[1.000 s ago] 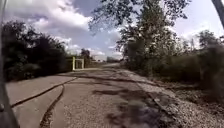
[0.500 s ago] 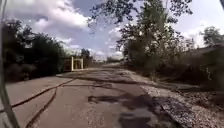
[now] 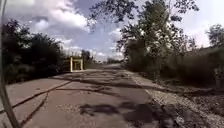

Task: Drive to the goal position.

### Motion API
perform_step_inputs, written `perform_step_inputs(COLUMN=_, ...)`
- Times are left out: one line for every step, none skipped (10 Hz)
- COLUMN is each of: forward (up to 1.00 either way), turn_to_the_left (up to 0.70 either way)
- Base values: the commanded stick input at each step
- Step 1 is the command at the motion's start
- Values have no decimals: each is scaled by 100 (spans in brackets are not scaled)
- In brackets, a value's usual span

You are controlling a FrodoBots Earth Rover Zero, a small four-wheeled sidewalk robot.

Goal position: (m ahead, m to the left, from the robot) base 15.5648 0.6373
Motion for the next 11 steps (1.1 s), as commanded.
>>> perform_step_inputs(forward=70, turn_to_the_left=0)
perform_step_inputs(forward=70, turn_to_the_left=0)
perform_step_inputs(forward=70, turn_to_the_left=0)
perform_step_inputs(forward=70, turn_to_the_left=0)
perform_step_inputs(forward=70, turn_to_the_left=0)
perform_step_inputs(forward=70, turn_to_the_left=0)
perform_step_inputs(forward=70, turn_to_the_left=0)
perform_step_inputs(forward=70, turn_to_the_left=0)
perform_step_inputs(forward=70, turn_to_the_left=0)
perform_step_inputs(forward=70, turn_to_the_left=0)
perform_step_inputs(forward=70, turn_to_the_left=0)
